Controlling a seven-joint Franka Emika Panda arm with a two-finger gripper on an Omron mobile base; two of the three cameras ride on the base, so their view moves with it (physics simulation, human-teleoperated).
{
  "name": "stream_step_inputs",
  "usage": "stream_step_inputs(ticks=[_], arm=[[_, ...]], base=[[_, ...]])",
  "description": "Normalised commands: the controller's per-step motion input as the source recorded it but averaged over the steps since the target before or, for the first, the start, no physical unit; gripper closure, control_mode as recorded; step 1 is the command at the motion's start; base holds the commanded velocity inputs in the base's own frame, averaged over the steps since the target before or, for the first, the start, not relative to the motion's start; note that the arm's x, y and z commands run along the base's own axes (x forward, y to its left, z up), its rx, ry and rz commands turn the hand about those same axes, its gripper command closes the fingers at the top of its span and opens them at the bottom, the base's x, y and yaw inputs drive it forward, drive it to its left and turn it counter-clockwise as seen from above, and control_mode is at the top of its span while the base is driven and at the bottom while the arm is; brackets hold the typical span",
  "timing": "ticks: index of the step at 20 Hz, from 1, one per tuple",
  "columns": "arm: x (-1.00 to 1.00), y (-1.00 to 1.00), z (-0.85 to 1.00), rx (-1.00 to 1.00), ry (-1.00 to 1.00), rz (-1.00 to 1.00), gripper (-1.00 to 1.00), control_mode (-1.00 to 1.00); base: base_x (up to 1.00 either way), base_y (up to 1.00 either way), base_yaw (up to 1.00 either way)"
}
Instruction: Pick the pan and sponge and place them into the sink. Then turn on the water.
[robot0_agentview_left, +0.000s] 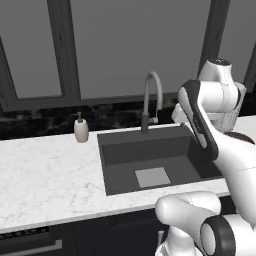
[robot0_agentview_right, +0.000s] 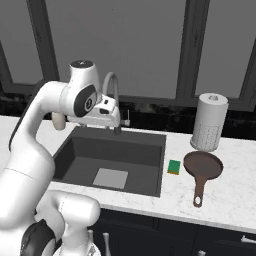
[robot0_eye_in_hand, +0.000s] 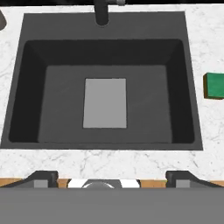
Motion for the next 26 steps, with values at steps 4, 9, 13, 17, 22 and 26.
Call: stream_step_inputs(ticks=[4, 9, 13, 17, 22, 26], arm=[[-0.39, -0.53, -0.2, 0.0, 0.02, -0.06, -1.0, -1.0], [-0.3, -0.71, -0.23, 0.0, 0.01, -0.01, -1.0, -1.0], [-0.18, -0.81, -0.26, 0.0, 0.02, 0.0, -1.0, -1.0], [-0.12, -0.83, -0.3, -0.04, 0.01, 0.0, -1.0, -1.0], [-0.05, -0.79, -0.31, -0.01, 0.01, 0.0, -1.0, -1.0], [0.0, -0.68, -0.36, 0.0, 0.02, 0.01, -1.0, -1.0]], base=[[0.0, 0.0, 0.0], [0.0, 0.0, 0.0], [0.0, 0.0, 0.0], [0.0, 0.0, 0.0], [0.0, 0.0, 0.0], [0.0, 0.0, 0.0]])
